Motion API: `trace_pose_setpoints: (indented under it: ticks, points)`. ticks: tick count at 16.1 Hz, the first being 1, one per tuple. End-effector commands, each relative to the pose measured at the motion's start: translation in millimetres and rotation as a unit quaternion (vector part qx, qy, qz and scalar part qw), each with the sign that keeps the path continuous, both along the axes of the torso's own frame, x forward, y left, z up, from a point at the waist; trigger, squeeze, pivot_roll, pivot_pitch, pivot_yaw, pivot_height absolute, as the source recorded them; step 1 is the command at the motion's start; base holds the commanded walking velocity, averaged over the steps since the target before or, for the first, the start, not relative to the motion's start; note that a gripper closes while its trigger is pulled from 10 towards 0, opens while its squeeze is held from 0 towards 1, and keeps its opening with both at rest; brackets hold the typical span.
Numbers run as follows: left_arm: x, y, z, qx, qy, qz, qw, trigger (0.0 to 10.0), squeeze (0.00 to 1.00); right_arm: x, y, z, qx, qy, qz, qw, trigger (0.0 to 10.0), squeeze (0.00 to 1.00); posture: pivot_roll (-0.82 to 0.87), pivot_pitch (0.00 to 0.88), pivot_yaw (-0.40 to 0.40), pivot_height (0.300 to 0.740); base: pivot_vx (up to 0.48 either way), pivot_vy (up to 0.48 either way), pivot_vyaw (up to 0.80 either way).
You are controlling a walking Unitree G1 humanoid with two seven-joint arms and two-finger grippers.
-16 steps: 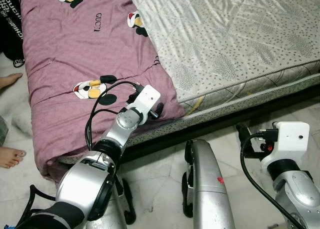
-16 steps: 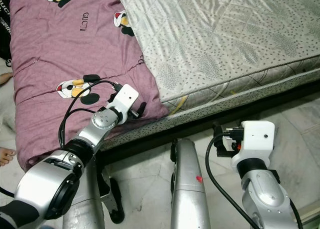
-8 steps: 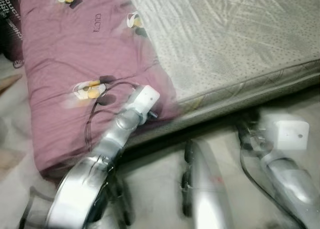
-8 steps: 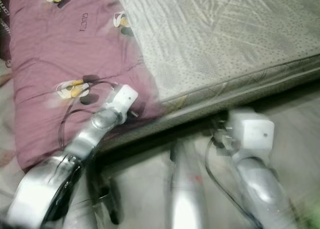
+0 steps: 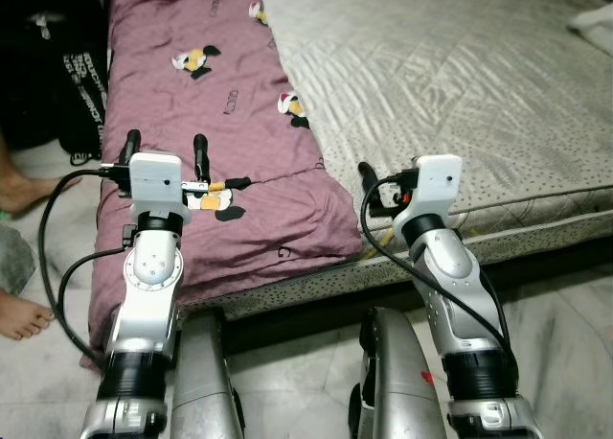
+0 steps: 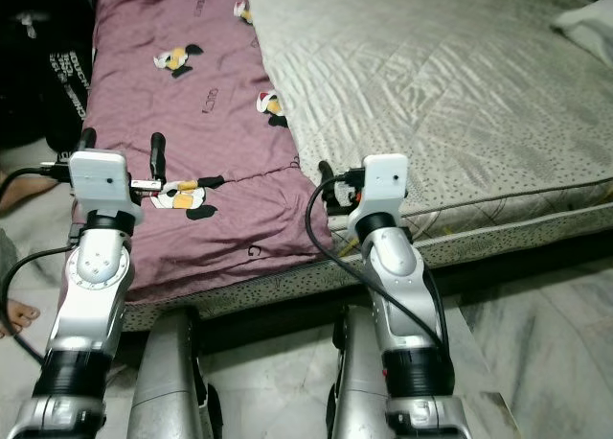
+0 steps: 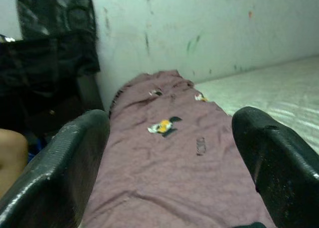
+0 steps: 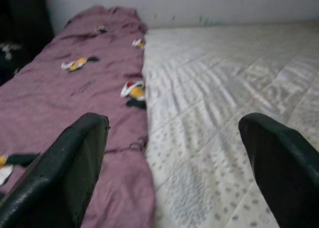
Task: Clean up the room
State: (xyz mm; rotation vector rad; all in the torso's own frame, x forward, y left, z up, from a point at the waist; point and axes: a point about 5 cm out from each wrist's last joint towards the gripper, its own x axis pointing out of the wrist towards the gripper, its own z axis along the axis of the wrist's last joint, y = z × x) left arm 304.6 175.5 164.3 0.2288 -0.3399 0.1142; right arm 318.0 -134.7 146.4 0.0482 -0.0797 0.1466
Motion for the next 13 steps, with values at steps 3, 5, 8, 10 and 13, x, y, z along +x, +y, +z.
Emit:
trace_pose_setpoints:
  ticks: [3,5,8,10,13]
  points:
    - [-7.0,3.5,-0.7,-0.008,0.007,-0.002,1.000,10.0,0.00,1.4,-2.2,4.7,0.003,-0.020,0.002,1.000,10.0,0.00,-0.02,0.000,0.025,0.536,0.000,0.000,0.00]
    - [-13.9,9.7,-1.3,-0.017,0.023,0.012,1.000,10.0,0.00,5.2,-1.6,8.4,0.008,-0.030,0.004,0.999,10.0,0.00,-0.01,0.000,0.022,0.551,0.000,0.000,0.00]
    - [-26.1,10.8,-4.5,-0.027,0.051,-0.023,0.998,10.0,0.00,12.3,1.3,14.8,0.017,-0.045,0.004,0.999,10.0,0.00,0.00,0.000,0.012,0.576,0.000,0.000,0.00]
    - [-37.7,7.5,-20.5,-0.034,0.091,-0.043,0.994,10.0,0.00,13.4,9.3,16.7,0.027,-0.049,0.014,0.998,10.0,0.00,0.00,0.000,0.010,0.601,0.000,0.000,0.00]
    - [-35.2,-2.2,-22.9,-0.054,0.087,-0.040,0.994,10.0,0.00,14.7,8.8,13.0,0.030,-0.046,0.011,0.998,10.0,0.00,-0.01,0.000,0.012,0.626,0.000,0.000,0.00]
